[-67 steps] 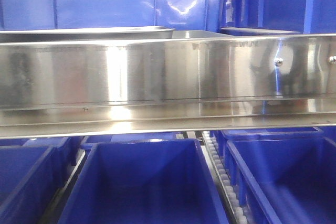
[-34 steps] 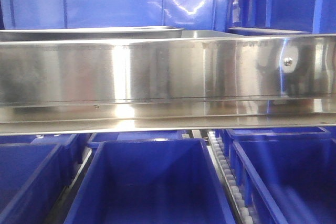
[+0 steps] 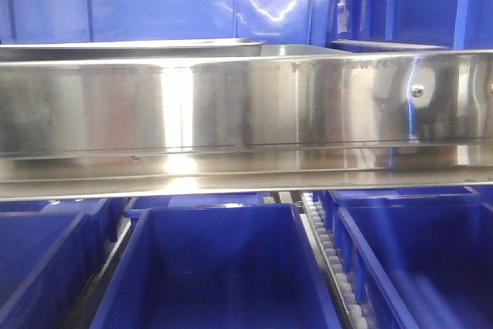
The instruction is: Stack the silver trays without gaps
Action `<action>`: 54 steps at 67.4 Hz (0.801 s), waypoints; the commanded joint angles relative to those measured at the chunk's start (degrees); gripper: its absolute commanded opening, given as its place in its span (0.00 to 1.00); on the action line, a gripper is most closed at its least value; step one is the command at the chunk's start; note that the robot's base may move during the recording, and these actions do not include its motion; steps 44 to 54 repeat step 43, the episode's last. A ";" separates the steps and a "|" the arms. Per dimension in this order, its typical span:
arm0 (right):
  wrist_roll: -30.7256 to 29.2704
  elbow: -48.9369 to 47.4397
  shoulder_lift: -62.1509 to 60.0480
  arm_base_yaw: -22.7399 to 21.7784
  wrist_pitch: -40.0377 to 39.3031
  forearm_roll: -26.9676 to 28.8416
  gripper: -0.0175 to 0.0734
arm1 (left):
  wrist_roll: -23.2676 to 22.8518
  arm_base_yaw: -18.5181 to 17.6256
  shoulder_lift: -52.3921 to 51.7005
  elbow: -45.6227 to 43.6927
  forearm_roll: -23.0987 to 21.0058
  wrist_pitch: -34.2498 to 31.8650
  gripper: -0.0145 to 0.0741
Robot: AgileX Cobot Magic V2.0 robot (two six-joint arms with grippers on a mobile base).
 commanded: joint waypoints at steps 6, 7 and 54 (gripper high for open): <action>-0.12 0.02 -0.22 -0.04 -1.27 0.28 0.17 | 0.00 -0.40 -0.33 -0.06 0.34 -1.48 0.16; -0.12 0.02 -0.22 -0.04 -1.27 0.28 0.17 | 0.00 -0.40 -0.33 -0.06 0.34 -1.48 0.16; -0.12 0.02 -0.22 -0.04 -1.27 0.28 0.17 | 0.00 -0.40 -0.33 -0.06 0.34 -1.48 0.16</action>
